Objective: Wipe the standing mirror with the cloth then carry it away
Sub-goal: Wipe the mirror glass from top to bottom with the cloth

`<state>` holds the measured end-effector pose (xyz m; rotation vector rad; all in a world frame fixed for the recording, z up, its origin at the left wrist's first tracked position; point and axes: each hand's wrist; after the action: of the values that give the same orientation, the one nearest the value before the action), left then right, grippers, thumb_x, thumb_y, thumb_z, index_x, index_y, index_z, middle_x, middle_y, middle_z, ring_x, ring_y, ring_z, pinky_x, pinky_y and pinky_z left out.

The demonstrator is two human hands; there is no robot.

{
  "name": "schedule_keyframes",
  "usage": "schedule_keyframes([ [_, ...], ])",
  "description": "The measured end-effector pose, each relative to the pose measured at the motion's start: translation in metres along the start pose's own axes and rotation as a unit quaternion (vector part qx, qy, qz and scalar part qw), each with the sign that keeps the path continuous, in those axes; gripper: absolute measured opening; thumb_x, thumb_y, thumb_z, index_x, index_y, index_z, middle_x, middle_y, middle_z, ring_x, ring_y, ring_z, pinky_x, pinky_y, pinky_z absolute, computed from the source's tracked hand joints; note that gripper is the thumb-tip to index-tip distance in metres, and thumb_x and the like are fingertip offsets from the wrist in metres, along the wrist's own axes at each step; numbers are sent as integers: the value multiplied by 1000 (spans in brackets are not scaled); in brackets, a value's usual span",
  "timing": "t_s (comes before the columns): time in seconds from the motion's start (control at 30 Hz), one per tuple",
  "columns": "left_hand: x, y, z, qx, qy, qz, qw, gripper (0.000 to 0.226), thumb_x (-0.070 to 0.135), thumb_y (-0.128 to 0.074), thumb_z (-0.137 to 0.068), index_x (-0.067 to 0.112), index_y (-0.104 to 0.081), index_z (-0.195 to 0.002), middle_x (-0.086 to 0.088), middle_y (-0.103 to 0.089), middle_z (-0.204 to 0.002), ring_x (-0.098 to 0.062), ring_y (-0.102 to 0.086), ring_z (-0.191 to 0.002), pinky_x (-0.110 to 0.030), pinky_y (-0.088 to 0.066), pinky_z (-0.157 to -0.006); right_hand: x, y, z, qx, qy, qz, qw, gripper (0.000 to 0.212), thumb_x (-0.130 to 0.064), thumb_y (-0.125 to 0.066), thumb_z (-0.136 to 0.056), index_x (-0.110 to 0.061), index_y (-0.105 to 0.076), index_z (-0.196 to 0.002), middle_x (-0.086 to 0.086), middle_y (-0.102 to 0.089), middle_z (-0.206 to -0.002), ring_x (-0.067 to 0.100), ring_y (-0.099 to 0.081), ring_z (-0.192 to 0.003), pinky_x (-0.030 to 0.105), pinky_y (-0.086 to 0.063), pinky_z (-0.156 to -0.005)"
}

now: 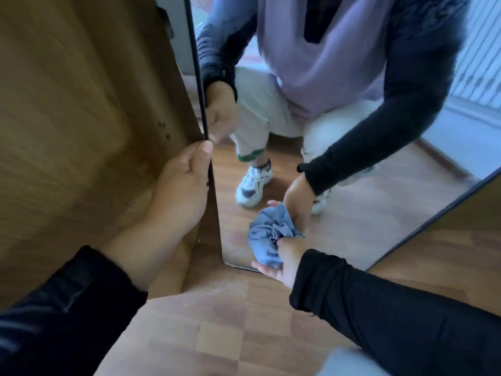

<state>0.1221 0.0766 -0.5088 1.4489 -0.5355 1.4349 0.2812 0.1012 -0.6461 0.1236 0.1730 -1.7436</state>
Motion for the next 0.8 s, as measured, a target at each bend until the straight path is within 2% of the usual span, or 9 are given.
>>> schedule_keyframes([
  [0.1, -4, 6, -2, -13, 12, 15, 1000, 26, 49, -39, -103, 54, -56, -84, 24, -57, -88, -16, -62, -101, -42, -53, -98, 20, -16, -8, -54, -14, 25, 998, 28, -34, -36, -109, -15, -52, -121, 14, -66, -118, 42, -68, -76, 31, -51, -32],
  [0.17, -4, 7, -4, -33, 28, 31, 999, 16, 49, -38, -102, 49, -55, -105, 19, -58, -95, -19, -61, -107, -41, -50, -102, 24, -28, -16, -59, -42, -1, 997, 32, -36, -38, -108, -10, -54, -116, 19, -65, -111, 43, -67, -72, 34, -53, -33],
  [0.23, -2, 9, -4, -41, 35, 17, 998, 34, 49, -38, -102, 39, -51, -132, 13, -60, -105, -20, -61, -110, -41, -49, -104, 26, -39, -18, -45, -61, -26, 997, 30, -31, -46, -106, -4, -59, -107, 22, -65, -102, 46, -66, -80, 43, -54, -35],
  [0.3, -2, 13, -4, -48, 24, 0, 999, 45, 50, -38, -102, 32, -45, -143, 18, -57, -101, -15, -61, -104, -38, -49, -102, 25, -46, -15, -49, -64, -40, 996, 26, -22, -51, -105, -1, -60, -93, 21, -63, -93, 44, -64, -85, 52, -61, -54],
  [0.37, -2, 14, -5, -51, 30, -5, 998, 48, 50, -38, -102, 31, -43, -145, 22, -53, -95, -13, -60, -100, -37, -49, -102, 27, -47, -12, -63, -62, -45, 995, 28, -17, -50, -105, -1, -58, -83, 20, -63, -88, 40, -62, -78, 53, -60, -82],
  [0.4, -2, 14, -4, -48, 33, -1, 998, 49, 50, -39, -101, 30, -42, -146, 21, -52, -94, -12, -60, -98, -37, -49, -102, 27, -46, -13, -71, -57, -42, 995, 29, -16, -50, -104, -2, -58, -81, 19, -63, -87, 39, -61, -75, 53, -58, -88],
  [0.57, -14, 5, -3, -14, 20, 45, 999, 44, 48, -40, -102, 33, -43, -143, 15, -55, -101, -14, -59, -102, -31, -51, -93, 25, -32, -21, -98, -17, -67, 993, 18, -9, -47, -105, -5, -58, -91, 20, -64, -99, 39, -62, -81, 59, -60, -68],
  [0.7, -52, -13, 5, 20, 27, 70, 997, 26, 46, -39, -103, 41, -47, -127, 9, -56, -117, -16, -57, -112, -32, -51, -94, 29, -17, -23, -121, 29, -84, 989, 15, -2, -44, -104, -5, -58, -100, 19, -64, -100, 37, -63, -83, 54, -57, -79],
  [0.8, -83, -22, 10, 16, 63, 80, 995, 27, 43, -38, -104, 36, -51, -128, 4, -53, -130, -17, -56, -118, -31, -50, -96, 32, -17, -17, -135, 33, -94, 986, 11, -4, -47, -104, -5, -55, -111, 19, -62, -118, 37, -61, -85, 54, -57, -81],
])
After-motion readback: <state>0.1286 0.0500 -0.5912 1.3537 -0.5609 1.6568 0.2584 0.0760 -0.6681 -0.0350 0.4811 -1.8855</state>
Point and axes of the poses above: each hand's wrist, its own z-axis away from the middle knuckle, its own y-axis out of the back of the hand, x = y × z
